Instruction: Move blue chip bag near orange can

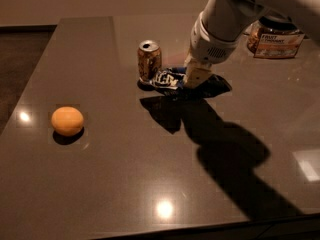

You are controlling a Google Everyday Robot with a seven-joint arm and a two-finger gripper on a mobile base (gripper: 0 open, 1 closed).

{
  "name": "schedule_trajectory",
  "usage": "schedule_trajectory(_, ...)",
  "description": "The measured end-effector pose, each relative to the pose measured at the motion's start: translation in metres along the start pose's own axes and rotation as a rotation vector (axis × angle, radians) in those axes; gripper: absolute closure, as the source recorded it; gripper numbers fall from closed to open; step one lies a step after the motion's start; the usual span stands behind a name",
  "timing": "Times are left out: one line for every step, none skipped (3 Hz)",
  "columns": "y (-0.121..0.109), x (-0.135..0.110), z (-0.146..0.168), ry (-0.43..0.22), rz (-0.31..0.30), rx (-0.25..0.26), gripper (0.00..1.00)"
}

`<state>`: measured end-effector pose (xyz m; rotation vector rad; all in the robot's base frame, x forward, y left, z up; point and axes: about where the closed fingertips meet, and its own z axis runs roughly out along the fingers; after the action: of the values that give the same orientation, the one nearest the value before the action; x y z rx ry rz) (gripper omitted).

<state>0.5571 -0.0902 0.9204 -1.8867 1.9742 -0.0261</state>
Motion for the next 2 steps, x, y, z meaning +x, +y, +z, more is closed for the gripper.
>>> schedule_trajectory(-0.0076, -0.0094, 0.0008, -0.035, -0.016, 0.012, 0.75)
schedule_trajectory(-0.0117, -0.0139, 0.0081, -0.042, -0.034, 0.016, 0.53)
